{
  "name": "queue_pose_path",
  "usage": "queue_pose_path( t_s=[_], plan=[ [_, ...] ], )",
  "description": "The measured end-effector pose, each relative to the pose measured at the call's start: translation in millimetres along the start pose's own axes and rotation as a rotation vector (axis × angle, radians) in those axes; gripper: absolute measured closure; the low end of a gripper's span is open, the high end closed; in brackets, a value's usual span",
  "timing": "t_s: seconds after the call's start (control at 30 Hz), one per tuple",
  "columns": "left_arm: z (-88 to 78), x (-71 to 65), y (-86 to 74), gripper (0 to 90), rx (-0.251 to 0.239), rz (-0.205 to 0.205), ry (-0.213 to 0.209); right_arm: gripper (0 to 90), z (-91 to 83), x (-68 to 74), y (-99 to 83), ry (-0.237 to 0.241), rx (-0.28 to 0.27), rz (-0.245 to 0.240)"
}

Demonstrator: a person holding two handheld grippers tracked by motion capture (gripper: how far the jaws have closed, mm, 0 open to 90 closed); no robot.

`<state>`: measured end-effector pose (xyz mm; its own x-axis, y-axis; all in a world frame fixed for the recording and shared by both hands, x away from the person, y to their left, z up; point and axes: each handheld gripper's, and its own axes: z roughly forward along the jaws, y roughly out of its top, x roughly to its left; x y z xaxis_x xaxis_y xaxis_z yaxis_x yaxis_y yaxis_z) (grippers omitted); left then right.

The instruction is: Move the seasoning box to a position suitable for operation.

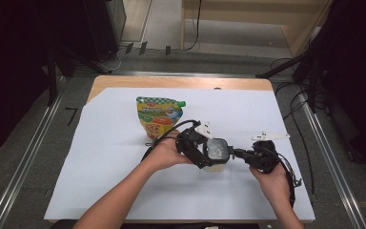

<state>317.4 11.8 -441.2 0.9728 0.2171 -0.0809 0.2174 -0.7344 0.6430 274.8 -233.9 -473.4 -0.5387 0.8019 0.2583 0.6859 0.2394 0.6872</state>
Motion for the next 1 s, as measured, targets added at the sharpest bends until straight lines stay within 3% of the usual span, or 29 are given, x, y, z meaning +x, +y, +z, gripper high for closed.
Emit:
queue_pose_path(
  t_s=[0.47, 0.5, 0.53, 0.63, 1.0],
  plan=[
    [-6.7, -5.3, 10.0, 16.7, 0.003, 0.027, 0.034, 90.0, -0.1, -0.3, -0.1, 0.003, 0.000, -0.001],
    [-8.9, -5.2, 10.5, 19.0, -0.016, 0.026, -0.005, 90.0, -0.1, -0.3, -0.1, 0.004, 0.000, -0.001],
    [-11.1, -5.7, 11.4, 30.5, -0.037, 0.015, -0.040, 90.0, -0.1, -0.4, 0.0, 0.005, 0.000, 0.000],
    [-12.7, -10.1, 17.1, 34.3, -0.042, 0.036, -0.021, 90.0, -0.1, -0.2, 0.0, 0.005, 0.000, -0.001],
    [-17.0, -16.5, 35.7, 52.9, -0.053, 0.026, -0.061, 90.0, -0.1, -0.6, -0.2, 0.007, 0.001, 0.002]
  ],
)
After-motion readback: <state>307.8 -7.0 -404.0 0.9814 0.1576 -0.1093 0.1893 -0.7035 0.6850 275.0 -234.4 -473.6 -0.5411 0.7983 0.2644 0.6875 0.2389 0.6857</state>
